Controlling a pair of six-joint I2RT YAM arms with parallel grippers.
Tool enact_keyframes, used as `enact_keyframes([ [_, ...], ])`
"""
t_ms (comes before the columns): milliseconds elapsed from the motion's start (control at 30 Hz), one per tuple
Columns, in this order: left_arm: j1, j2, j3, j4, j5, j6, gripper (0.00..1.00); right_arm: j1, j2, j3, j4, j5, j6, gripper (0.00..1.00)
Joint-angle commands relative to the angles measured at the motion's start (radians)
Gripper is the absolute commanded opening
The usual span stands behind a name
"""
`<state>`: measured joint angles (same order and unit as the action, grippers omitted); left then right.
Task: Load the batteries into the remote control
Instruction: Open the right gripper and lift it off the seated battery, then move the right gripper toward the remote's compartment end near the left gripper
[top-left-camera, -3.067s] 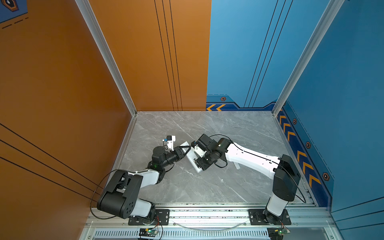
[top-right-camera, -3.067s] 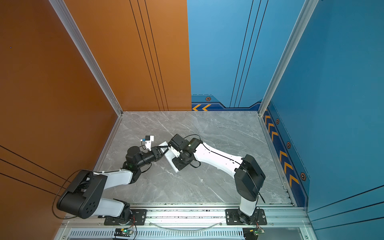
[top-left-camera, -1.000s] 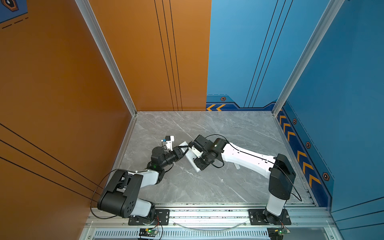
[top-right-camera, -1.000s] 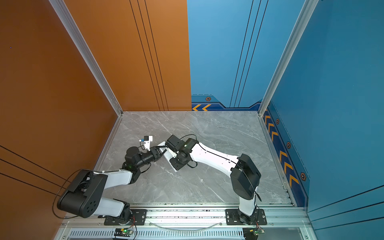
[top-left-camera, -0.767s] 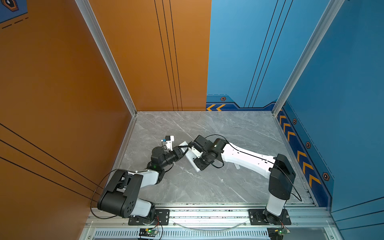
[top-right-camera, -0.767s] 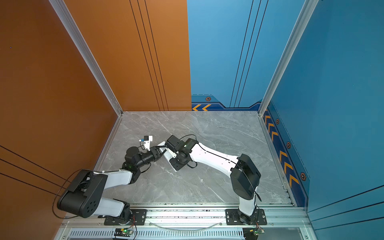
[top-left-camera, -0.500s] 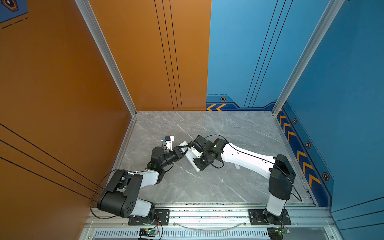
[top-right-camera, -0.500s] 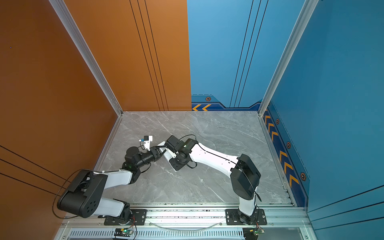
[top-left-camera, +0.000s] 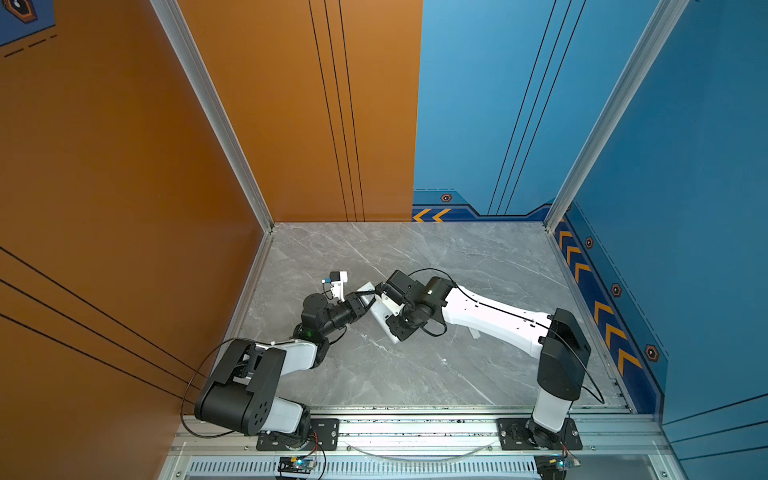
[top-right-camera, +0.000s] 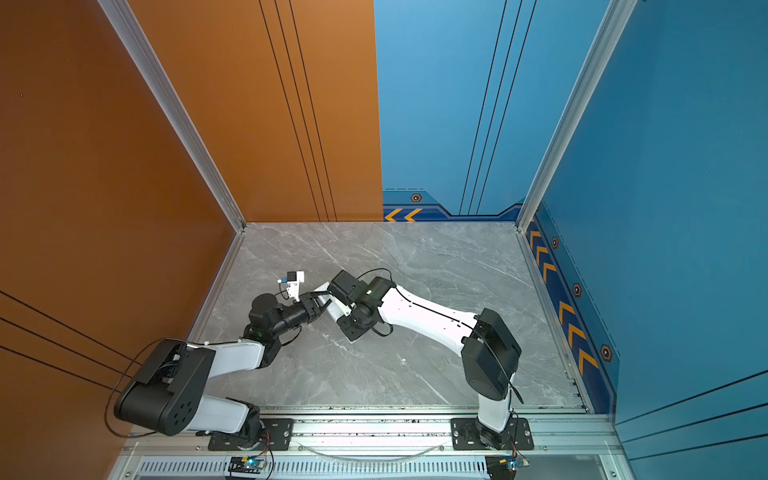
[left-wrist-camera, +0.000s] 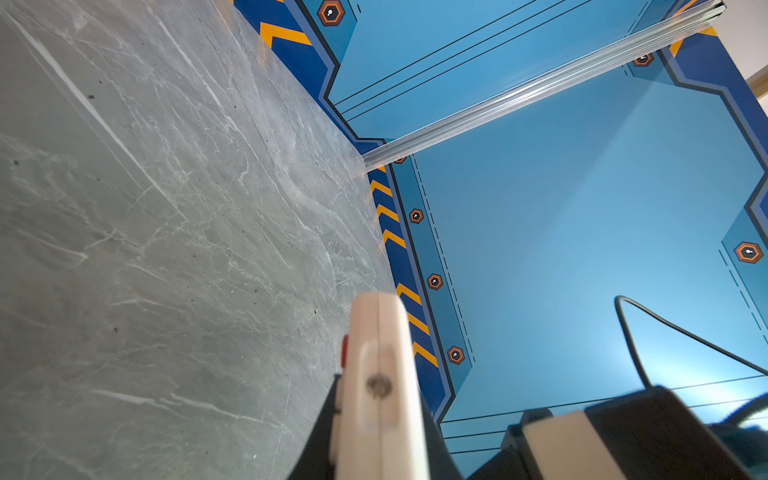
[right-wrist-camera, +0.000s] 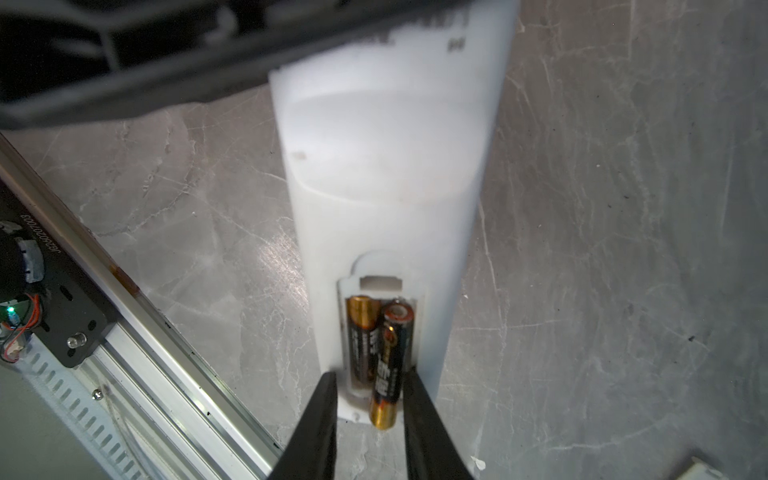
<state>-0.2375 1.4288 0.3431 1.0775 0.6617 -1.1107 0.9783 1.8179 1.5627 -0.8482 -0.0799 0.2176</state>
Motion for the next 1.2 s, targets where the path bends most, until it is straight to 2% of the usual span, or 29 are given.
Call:
enact_keyframes([
  [0,0.007,-0.016,-0.007,0.045,0.03,-0.012,0.0,0.013,-0.02,0.053,-0.057,0.055,-0.007,0.29],
  [333,0.015,-0.027,-0.008,0.034,0.073,-0.034,0.0,0.016,-0.106,0.075,-0.089,0.079,-0.077,0.35],
  [433,0.014,-0.048,-0.004,-0.004,0.082,-0.031,0.0,0.028,-0.145,0.058,-0.089,0.098,-0.121,0.41],
  [600,0.002,-0.142,0.019,-0.188,0.086,0.026,0.0,0.021,-0.216,-0.002,-0.089,0.104,-0.175,0.47],
  [700,-0.013,-0.216,0.05,-0.376,0.09,0.105,0.0,0.03,-0.271,-0.035,-0.075,0.1,-0.214,0.48],
  [800,-0.028,-0.269,0.081,-0.492,0.117,0.156,0.0,0.048,-0.336,-0.086,-0.046,0.09,-0.271,0.48],
  [1167,-0.063,-0.294,0.116,-0.564,0.228,0.152,0.0,0.185,-0.549,-0.251,0.039,0.056,-0.481,0.46],
])
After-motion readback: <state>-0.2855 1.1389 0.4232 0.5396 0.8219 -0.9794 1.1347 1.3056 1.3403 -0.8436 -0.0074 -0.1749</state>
